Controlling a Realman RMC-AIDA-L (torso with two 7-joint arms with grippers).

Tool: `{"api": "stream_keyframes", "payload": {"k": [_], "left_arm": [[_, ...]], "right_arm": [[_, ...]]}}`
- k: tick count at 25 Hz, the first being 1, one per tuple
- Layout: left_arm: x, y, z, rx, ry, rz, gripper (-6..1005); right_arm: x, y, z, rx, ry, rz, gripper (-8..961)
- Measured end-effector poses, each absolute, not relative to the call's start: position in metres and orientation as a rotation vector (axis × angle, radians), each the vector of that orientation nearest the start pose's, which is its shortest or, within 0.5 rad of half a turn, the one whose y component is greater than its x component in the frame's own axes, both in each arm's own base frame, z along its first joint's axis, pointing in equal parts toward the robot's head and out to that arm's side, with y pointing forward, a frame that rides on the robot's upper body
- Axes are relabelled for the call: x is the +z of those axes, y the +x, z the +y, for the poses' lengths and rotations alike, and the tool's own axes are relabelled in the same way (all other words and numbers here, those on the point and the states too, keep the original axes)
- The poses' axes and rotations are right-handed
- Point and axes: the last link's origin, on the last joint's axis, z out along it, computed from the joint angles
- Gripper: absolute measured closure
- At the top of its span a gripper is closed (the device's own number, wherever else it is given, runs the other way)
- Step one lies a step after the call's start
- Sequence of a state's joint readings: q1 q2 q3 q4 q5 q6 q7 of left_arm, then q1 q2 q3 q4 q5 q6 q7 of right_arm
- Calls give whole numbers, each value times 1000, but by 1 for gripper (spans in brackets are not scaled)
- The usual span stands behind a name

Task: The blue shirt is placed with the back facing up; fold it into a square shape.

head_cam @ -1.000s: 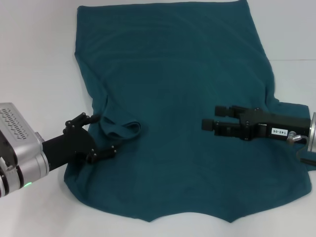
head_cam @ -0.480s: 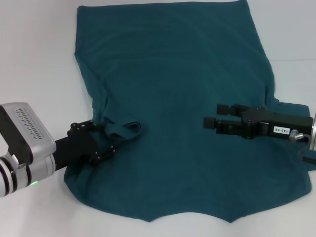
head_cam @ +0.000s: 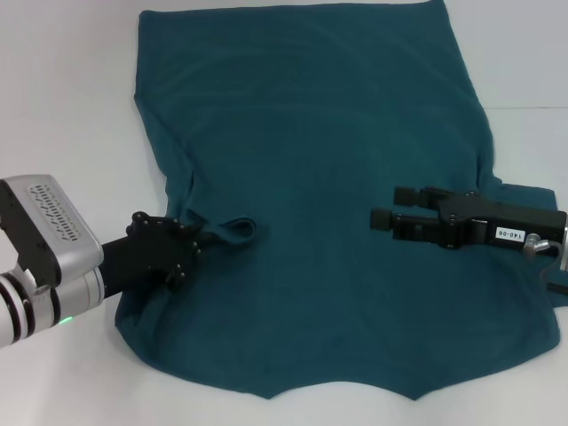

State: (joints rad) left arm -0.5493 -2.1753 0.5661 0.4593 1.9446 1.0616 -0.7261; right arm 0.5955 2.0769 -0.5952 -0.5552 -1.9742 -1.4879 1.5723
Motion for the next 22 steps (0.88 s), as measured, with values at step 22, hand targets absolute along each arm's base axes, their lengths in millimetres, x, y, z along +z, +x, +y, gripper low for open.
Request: {"api": "stream_keyframes", "payload": {"k": [22], "left_arm": [[-49, -276, 345, -550, -2485, -326, 945]], "right_arm": [[-4, 258, 347, 852, -2570, 971, 80]]}}
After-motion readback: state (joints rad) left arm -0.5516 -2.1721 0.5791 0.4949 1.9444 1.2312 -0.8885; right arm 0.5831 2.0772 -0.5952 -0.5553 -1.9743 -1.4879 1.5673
